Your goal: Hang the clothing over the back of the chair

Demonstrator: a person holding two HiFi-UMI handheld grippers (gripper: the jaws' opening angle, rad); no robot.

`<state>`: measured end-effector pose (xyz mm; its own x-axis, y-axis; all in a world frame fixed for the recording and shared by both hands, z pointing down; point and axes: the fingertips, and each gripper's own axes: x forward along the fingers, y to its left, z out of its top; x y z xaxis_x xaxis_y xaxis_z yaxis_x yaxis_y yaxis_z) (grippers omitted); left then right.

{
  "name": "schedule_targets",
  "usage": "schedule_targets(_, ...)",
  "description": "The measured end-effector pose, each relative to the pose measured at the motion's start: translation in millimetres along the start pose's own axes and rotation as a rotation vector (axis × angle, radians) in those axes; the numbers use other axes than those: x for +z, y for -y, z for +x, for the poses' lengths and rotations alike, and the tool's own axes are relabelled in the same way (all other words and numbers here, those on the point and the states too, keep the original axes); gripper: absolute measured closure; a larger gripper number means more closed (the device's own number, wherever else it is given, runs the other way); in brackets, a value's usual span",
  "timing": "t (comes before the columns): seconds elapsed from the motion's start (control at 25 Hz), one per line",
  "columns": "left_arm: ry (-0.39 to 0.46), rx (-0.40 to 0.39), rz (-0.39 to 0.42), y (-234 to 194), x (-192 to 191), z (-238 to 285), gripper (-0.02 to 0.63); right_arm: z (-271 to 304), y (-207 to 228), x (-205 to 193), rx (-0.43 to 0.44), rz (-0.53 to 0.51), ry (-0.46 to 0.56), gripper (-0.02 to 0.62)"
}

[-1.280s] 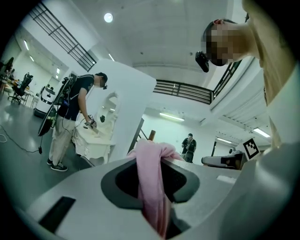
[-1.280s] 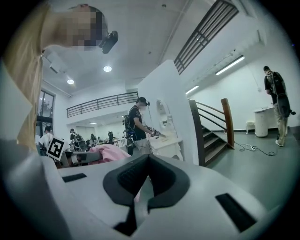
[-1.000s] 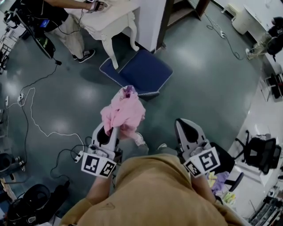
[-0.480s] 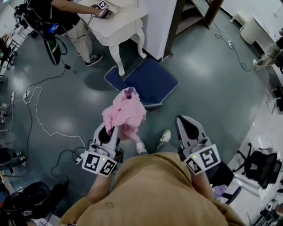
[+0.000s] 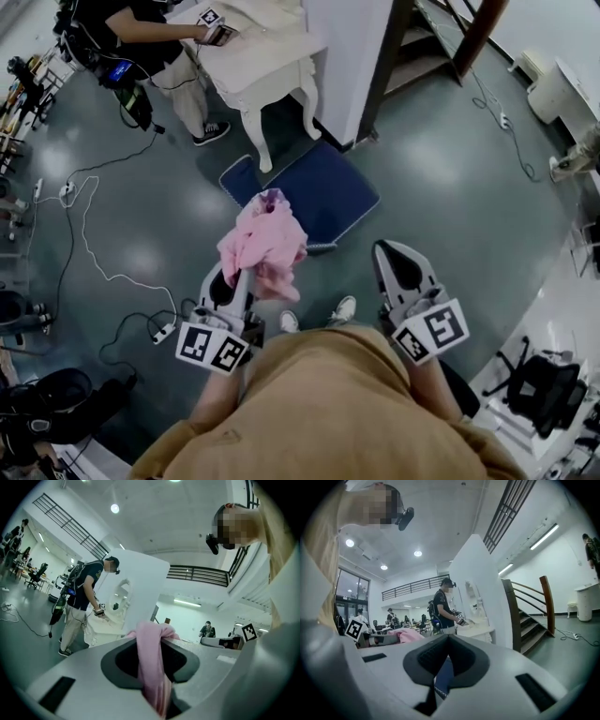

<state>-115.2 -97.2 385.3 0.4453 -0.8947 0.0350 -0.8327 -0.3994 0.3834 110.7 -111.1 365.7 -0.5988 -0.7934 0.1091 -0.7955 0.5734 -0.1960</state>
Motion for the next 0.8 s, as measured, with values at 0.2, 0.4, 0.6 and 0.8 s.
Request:
schedule_targets(0.2, -0.015, 0.022, -0.032, 3.7, -2.0, 14.1, 0.522, 20.7, 6.4, 5.4, 0.052, 0.002, -0.002, 0.595)
schedule_targets(0.4, -0.025, 0.029, -0.063, 7.9, -7.6, 25.5, 0.522, 21.0, 17.4, 8.6, 0.054, 0.013, 0.006, 0.595)
schedule_targets(0.6, -0.027, 0.047, -0.083, 4.8, -13.3, 31.9, 0.522, 12.8, 17.7, 10.7, 0.05, 0.005, 0.005, 0.595)
schedule_targets(0.8, 0.001, 0.064, -0.106, -0.7, -5.3, 35.6, 0.52, 5.2, 21.4, 3.2, 0.04, 0.016, -0.011, 0.595)
